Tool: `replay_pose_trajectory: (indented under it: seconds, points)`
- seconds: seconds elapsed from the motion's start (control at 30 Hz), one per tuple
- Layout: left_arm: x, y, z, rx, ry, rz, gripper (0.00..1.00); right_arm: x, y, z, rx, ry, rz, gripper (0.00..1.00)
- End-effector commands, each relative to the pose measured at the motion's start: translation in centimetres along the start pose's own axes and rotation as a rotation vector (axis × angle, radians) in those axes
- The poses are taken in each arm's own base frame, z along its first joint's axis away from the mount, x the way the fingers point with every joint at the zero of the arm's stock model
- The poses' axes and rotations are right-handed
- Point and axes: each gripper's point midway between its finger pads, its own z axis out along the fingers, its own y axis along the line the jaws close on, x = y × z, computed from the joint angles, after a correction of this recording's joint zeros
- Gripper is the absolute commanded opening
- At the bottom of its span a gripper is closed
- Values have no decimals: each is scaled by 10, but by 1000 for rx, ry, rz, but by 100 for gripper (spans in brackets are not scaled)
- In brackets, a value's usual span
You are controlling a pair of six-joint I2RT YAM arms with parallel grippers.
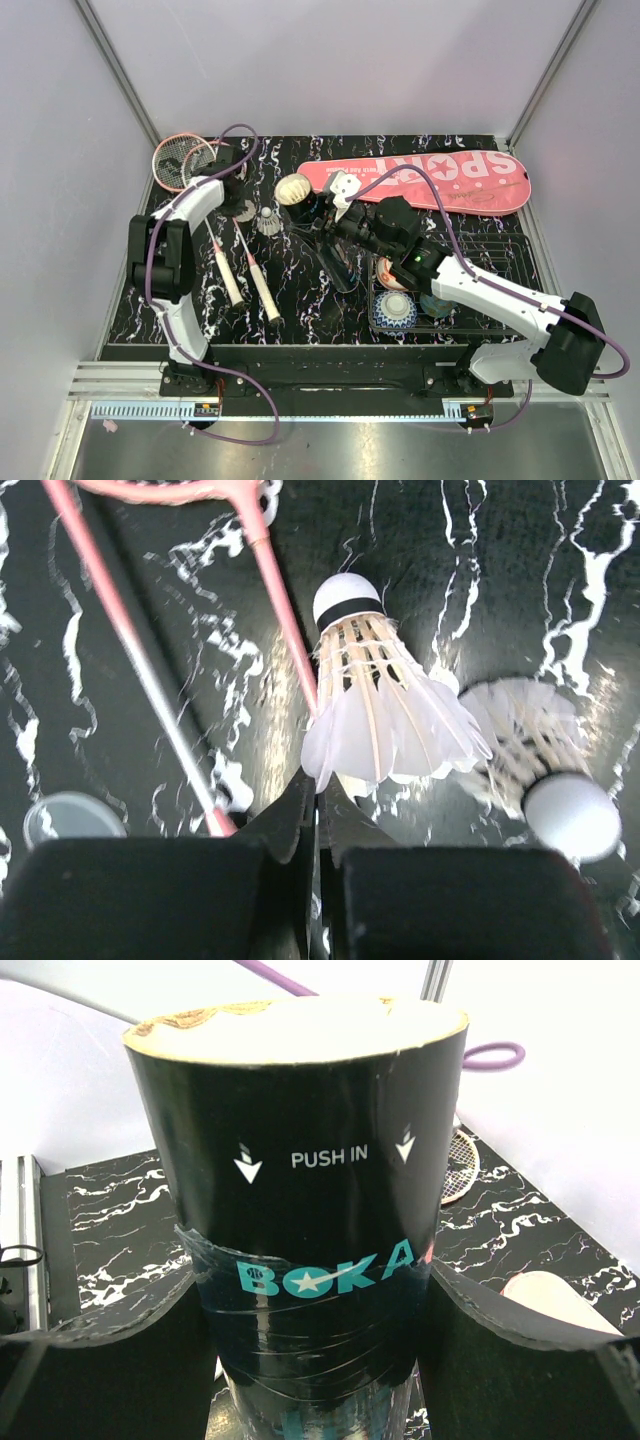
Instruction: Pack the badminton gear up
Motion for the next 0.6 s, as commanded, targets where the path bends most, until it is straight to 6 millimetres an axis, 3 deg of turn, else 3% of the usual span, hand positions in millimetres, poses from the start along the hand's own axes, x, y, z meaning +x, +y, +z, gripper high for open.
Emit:
replay_pose_trajectory:
  seconds: [0.0,0.03,0.07,0.13,0.17,0.23,0.27,0.47,0.57]
  points:
    - [-27,17,-74,-16,-160,-147,0,-28,-2,4,6,-84,-33,36]
    - [-25,16,-86,5,-168,-174,0,-27,-3,4,8,-77,-33,36]
    - [-32,17,-114,42,-230,-194,0,-21,-3,6,9,-61,-36,36]
    - [-30,9,-141,130,-269,-202,0,-20,-3,8,3,-52,-39,36]
    - [-33,8,-171,184,-336,-205,0,-17,-3,9,2,-39,-41,36]
    - [-35,-3,-205,301,-397,-183,0,-16,-2,12,-6,-31,-53,36]
    - [-36,-2,-235,350,-468,-177,0,-14,-3,11,-4,-17,-55,36]
    - [-36,-19,-356,626,-736,-39,0,-8,-9,16,-11,10,-68,35]
    - [-31,-27,-403,728,-823,76,0,-4,-10,20,-28,24,-90,35]
